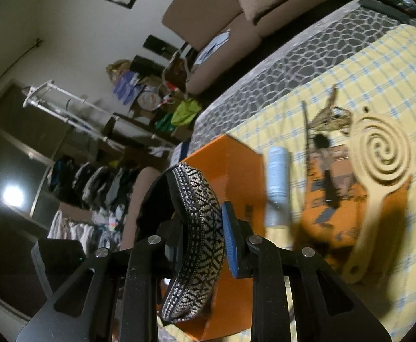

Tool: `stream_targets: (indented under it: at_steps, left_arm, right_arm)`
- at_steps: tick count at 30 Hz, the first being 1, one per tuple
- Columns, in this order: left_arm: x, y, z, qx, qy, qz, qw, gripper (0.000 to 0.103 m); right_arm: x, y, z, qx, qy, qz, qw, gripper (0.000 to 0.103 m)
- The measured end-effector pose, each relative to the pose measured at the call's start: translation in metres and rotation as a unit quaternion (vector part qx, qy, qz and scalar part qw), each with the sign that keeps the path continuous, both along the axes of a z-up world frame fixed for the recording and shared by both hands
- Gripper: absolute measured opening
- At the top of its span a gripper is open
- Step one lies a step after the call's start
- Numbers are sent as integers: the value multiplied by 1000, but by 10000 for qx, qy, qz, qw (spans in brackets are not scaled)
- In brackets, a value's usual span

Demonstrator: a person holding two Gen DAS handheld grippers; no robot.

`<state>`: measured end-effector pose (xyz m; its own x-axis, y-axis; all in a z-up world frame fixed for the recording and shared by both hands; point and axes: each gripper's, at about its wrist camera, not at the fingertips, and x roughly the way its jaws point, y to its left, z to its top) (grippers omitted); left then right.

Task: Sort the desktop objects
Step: 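Carry the belt to the box with right gripper while left gripper grasps thin item, then lower the patterned band into the box with right gripper while left carries black headband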

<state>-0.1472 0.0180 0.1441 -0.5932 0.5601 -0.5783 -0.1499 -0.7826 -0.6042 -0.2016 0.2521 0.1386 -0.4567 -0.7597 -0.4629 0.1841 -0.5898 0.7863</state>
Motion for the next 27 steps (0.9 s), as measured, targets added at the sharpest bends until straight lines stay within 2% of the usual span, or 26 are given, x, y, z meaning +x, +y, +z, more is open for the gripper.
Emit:
stream_targets:
  at_steps: [3,4,5,7,11,16,25,26,27]
  left_arm:
    - [4,-10,9,-47,180,146,9997,0]
    - [4,-15,11,-4,198,196,9996,0]
    - [2,-21,12,58,199,245,9995,0]
    - [-3,-41,11,301,149,373,9987,0]
    - [-14,-71,0,558,-21,617,9965,0]
    - [-24,-89,-21,500,-373,775,9950,0]
    - [-26,-89,-42,180,-779,801,9936,0]
    - [-26,-87,-41,86,-790,781,9938,3]
    - [-25,-86,-40,-22,-805,753,9939,14]
  right_arm:
    - [1,-17,7,155,119,95,9998,24]
    - [0,-22,8,214,139,112,9996,27]
    - [0,-25,8,244,143,122,9995,29]
    - [-2,-34,6,269,93,179,9994,41]
    - [-4,-47,1,226,52,278,9993,43]
    - [-8,-54,-6,450,-49,192,9988,43]
    - [-11,-59,-14,607,-139,181,9979,43]
    - [-10,-60,-14,657,-132,194,9976,43]
    - [-10,-62,-13,733,-115,210,9970,43]
